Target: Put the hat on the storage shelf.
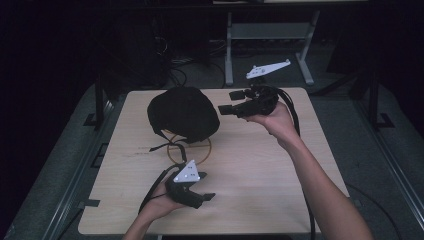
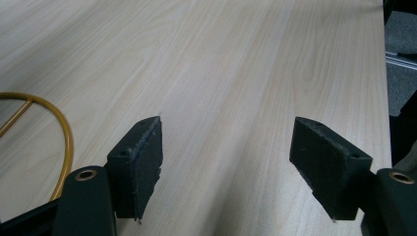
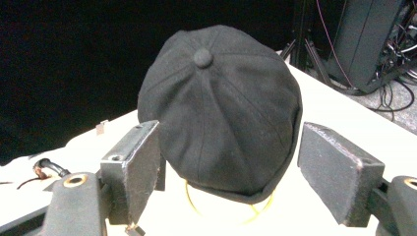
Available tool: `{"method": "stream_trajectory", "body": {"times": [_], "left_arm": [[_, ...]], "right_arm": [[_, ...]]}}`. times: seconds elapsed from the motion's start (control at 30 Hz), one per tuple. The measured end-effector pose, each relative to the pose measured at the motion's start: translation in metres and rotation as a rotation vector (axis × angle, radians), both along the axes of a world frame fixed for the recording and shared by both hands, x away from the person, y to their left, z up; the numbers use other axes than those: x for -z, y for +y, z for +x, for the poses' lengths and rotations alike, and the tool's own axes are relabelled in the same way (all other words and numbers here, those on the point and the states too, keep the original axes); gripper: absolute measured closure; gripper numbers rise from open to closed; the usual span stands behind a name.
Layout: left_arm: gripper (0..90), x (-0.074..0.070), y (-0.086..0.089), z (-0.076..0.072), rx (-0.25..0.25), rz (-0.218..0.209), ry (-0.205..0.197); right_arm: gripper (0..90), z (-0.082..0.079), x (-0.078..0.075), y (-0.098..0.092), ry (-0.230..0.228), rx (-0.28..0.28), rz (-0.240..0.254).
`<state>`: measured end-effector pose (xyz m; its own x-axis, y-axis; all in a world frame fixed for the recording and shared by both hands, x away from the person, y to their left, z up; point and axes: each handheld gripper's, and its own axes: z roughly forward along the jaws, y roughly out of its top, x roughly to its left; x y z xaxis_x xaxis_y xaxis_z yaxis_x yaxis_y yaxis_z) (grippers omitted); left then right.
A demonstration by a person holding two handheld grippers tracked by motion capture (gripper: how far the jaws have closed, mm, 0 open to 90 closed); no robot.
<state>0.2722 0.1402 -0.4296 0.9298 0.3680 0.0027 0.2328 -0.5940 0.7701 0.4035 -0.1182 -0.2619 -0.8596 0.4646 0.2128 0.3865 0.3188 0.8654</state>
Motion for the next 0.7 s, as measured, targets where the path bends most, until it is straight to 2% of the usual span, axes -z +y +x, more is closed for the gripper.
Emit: {"method": "stream_trajectory", "body": {"times": [0.7], "left_arm": [[28.4,0.002,0.002,-0.001,-0.009,0.002,0.003]], "right_arm": [[21.4,-0.011,0.027,-0.035,0.036,0.041,0.0]]}}
